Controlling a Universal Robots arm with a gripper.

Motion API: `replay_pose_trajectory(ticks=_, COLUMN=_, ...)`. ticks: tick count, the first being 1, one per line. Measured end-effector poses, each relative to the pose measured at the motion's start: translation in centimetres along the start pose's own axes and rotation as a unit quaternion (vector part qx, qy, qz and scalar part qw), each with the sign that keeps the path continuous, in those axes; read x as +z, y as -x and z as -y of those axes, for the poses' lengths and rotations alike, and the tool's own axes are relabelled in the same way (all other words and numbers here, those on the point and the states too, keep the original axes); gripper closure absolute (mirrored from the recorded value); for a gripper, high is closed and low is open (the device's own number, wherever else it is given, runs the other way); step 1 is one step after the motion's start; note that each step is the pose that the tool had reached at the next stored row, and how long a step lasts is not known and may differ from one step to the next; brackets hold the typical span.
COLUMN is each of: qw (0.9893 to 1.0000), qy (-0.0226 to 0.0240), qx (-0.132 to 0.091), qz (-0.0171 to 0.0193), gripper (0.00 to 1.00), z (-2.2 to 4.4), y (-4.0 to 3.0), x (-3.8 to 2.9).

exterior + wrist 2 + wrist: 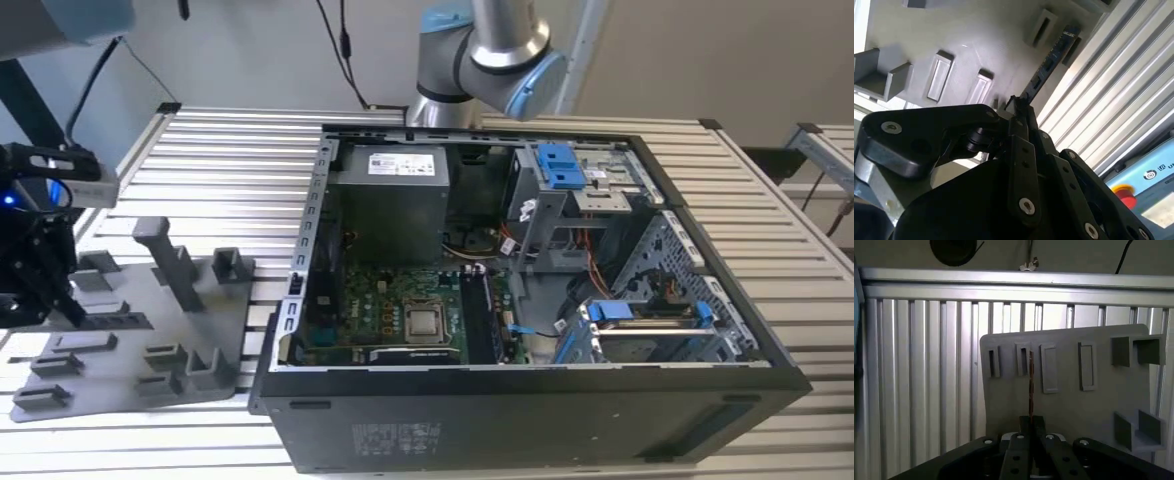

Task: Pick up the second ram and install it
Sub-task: 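Pick up the second ram and move it above second insertion slot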

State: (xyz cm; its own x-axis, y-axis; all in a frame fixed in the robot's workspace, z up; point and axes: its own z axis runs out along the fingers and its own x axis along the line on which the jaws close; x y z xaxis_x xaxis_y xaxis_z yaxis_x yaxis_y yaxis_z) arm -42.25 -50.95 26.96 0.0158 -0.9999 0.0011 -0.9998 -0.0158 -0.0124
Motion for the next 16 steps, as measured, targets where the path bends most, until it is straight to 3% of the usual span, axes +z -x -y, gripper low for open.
replay_pose_trajectory(ticks=12, qw=1.0000, qy=0.0000, qx=0.000, qz=0.0000, gripper=0.86, z=0.03, y=0.00, x=-2.81)
replay_pose_trajectory(ticks=16, qw=1.0000, qy=0.0000, qx=0.000, qz=0.0000, gripper=0.86, z=0.04, y=0.00, x=-3.43)
